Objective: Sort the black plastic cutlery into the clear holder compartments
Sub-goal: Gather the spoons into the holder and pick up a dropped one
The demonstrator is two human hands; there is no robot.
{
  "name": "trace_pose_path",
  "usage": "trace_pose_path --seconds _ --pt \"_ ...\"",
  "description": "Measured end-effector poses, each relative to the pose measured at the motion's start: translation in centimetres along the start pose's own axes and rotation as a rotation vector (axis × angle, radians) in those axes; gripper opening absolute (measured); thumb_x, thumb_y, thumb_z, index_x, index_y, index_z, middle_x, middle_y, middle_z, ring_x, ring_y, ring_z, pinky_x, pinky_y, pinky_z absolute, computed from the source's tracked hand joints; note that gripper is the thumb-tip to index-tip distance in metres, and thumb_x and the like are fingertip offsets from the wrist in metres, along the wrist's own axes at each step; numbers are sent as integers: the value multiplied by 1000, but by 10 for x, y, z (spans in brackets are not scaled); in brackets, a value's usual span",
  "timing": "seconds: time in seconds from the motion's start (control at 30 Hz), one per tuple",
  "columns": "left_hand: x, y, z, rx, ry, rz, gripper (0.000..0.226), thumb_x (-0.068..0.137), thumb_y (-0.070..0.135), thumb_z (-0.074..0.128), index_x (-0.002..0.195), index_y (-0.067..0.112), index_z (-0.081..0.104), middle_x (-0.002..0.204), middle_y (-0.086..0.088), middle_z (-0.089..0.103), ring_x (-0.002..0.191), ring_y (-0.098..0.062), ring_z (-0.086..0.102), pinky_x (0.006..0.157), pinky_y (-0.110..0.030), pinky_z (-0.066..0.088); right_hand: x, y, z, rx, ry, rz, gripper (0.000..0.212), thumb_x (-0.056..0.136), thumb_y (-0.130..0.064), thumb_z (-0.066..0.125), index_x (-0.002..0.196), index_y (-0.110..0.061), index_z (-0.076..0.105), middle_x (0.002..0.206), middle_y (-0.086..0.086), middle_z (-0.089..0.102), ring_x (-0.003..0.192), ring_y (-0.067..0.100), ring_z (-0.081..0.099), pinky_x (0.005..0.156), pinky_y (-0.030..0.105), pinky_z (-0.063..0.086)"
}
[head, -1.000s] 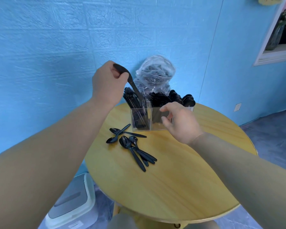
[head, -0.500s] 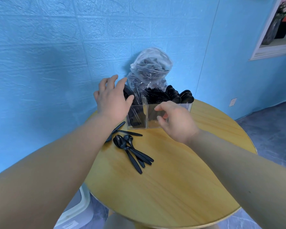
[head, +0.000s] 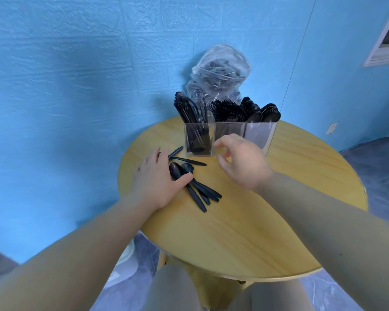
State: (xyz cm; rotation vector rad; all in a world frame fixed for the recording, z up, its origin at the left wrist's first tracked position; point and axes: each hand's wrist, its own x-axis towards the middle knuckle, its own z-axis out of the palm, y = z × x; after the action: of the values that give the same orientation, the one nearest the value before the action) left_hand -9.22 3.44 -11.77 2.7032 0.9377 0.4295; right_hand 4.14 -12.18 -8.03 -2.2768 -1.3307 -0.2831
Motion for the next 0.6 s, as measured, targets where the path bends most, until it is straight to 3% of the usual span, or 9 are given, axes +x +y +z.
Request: trace_pose_path --seconds 0.13,0.23,0.37,0.6 --pt "-11 -2 8 36 -72 -41 91 78 78 41 149 24 23 151 -1 33 138 -23 32 109 -46 31 -15 -6 11 24 -67 -3 29 92 -32 55 119 -21 57 116 -5 58 96 14 58 78 28 48" --pt "-16 2 9 4 -70 26 80 80 75 41 143 26 33 141 -1 47 129 -23 42 104 -45 37 -28 -9 19 72 -195 -24 43 88 -48 58 124 -23 56 122 -7 58 111 12 51 91 26 42" --pt "-24 9 7 31 -88 94 74 85 70 40 145 28 29 143 3 45 130 -21 41 105 -43 35 -37 -7 26 36 -303 -54 56 79 -65 55 122 -29 60 119 -8 58 112 14 43 94 33 41" --pt "-28 8 5 25 -89 99 60 91 60 40 142 28 37 140 5 48 130 -19 38 106 -46 32 -45 8 17 -14 -231 48 23 92 -39 54 102 -23 68 100 -4 61 100 16 46 82 29 42"
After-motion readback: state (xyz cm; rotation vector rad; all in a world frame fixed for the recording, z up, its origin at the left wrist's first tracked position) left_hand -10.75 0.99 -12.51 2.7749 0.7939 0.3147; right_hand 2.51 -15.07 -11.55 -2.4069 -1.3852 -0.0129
